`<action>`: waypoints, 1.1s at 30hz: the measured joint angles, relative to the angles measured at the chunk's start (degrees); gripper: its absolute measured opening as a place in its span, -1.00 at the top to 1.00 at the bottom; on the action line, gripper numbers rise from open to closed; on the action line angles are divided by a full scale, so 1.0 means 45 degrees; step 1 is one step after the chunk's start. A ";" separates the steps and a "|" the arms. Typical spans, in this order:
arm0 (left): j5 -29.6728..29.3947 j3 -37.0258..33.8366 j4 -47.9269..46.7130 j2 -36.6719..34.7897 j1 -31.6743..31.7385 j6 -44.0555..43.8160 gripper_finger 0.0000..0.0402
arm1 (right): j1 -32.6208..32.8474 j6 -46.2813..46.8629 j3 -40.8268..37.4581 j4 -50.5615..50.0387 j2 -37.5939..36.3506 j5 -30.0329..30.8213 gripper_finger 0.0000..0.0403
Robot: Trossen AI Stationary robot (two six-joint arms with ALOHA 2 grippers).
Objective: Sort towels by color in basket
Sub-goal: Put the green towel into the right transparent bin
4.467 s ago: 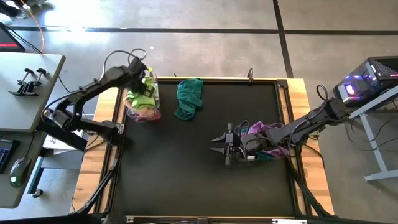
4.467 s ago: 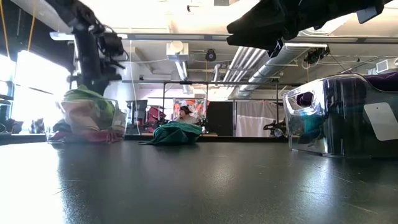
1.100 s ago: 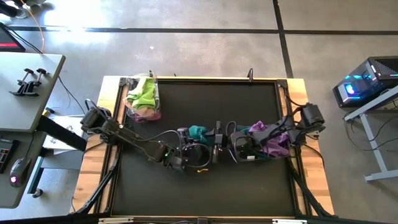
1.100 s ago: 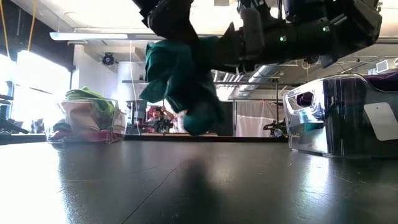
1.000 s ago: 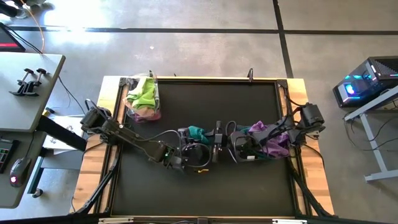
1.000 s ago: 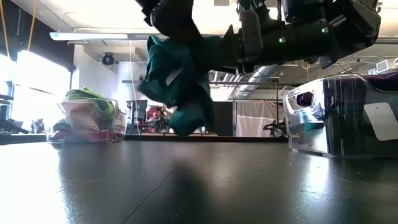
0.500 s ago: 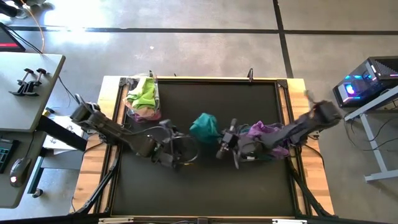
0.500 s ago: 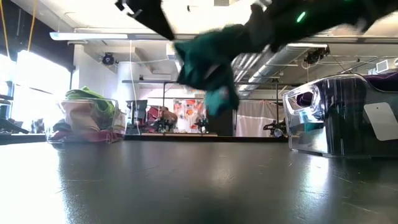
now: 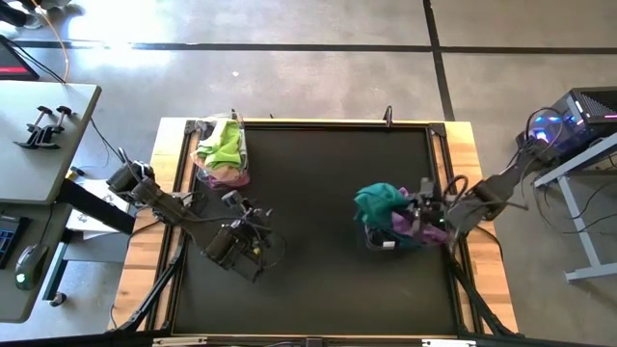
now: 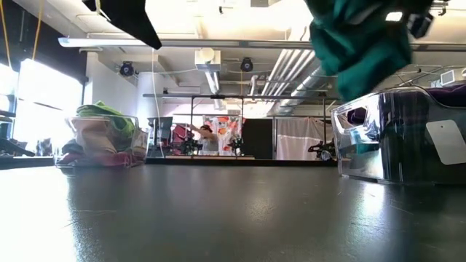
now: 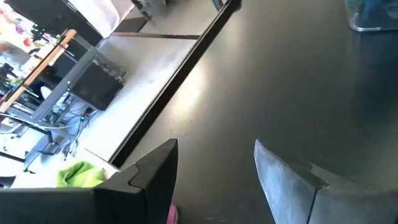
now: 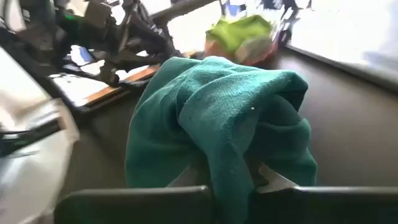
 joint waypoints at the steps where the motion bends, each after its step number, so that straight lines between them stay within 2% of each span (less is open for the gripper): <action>1: -0.0024 0.0000 -0.0027 0.0020 0.0008 0.0002 0.00 | 0.0093 0.0500 0.0001 -0.0478 -0.0297 -0.0174 0.98; 6: -0.0189 0.0000 -0.0047 0.0028 0.0072 -0.0012 0.00 | 0.0148 0.2871 0.0384 -0.3309 -0.0364 -0.0904 0.99; 12: -0.0199 0.0000 -0.0043 0.0028 0.0077 -0.0019 0.00 | -0.0125 0.5558 0.2821 -0.8371 0.1965 -0.1522 0.99; 16: -0.0238 -0.0005 -0.0038 0.0028 0.0077 -0.0027 0.00 | -0.0641 0.6672 0.4198 -1.1366 0.3870 -0.3822 0.99; 19: -0.0248 -0.0005 -0.0014 0.0028 0.0077 -0.0037 0.00 | -0.1303 0.7144 0.4333 -1.2902 0.5232 -0.5784 0.99; 23: -0.0287 -0.0009 0.0198 0.0028 0.0077 -0.0027 0.00 | -0.2131 0.6297 0.3772 -1.2721 0.6652 -0.7879 0.98; 28: -0.0291 -0.0010 0.0215 0.0028 0.0077 -0.0027 0.00 | -0.3245 0.3110 0.2613 -1.0603 0.7846 -0.9618 0.94; 33: -0.0295 -0.0010 0.0214 0.0028 0.0077 -0.0026 0.00 | -0.4048 0.1664 0.2354 -1.0465 0.8618 -0.9584 0.93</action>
